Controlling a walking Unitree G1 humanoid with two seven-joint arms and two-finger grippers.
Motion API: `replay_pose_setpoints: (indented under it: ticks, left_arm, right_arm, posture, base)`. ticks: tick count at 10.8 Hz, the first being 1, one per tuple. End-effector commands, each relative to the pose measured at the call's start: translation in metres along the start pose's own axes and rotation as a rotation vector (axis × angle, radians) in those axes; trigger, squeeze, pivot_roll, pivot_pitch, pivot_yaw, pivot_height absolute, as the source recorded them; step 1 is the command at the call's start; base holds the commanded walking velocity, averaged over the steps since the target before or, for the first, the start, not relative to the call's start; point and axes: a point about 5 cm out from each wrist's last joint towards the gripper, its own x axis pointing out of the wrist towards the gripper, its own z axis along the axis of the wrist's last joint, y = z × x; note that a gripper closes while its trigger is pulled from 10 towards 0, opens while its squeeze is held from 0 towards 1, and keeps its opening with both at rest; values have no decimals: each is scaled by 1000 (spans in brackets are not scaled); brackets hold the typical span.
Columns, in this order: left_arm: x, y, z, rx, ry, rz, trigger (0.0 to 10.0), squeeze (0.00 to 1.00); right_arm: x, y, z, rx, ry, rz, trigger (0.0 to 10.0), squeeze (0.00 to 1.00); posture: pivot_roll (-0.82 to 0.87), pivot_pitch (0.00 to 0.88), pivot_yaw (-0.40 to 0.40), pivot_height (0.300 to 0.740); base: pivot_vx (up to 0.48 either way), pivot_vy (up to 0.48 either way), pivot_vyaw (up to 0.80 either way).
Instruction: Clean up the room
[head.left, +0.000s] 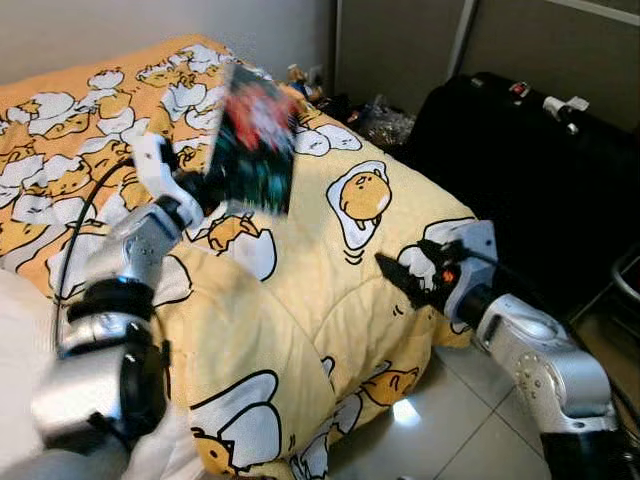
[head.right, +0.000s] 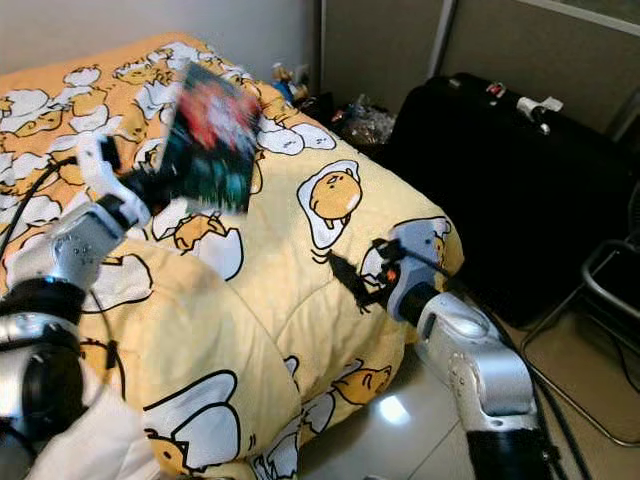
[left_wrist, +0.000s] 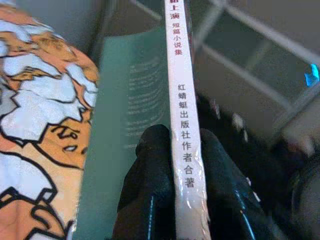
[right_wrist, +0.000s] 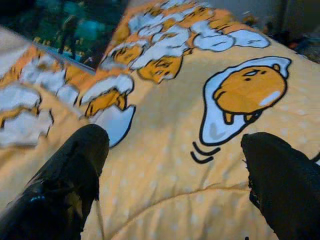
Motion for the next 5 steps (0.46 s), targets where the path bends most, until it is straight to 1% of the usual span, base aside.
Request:
replay_pose_setpoints:
  ticks: [1,2,3,4,5]
  left_arm:
    - [-2,-2,4,-38,-45,49,0,0]
    - [-1,-5,2,-41,-51,59,0,0]
    - [2,-18,-3,-57,-61,73,0,0]
    - [7,-35,-7,-97,-70,67,0,0]
    - [18,-64,-13,-144,-58,20,0,0]
  right_arm:
    - [3,2,12,63,-73,26,10000,0]
    - [4,7,16,121,-103,80,10000,0]
    - [6,16,24,226,-152,174,10000,1000]
    - [9,25,31,305,-184,259,10000,1000]
    - [16,36,37,384,-204,348,10000,1000]
  posture:
    - [-20,0,53,740]
    - [-20,0,52,740]
    - [-21,0,49,740]
    - [-20,0,46,740]
    - [-13,0,37,740]
  base:
    - [0,0,0]
    - [0,0,0]
    - [0,0,0]
    - [0,0,0]
    - [0,0,0]
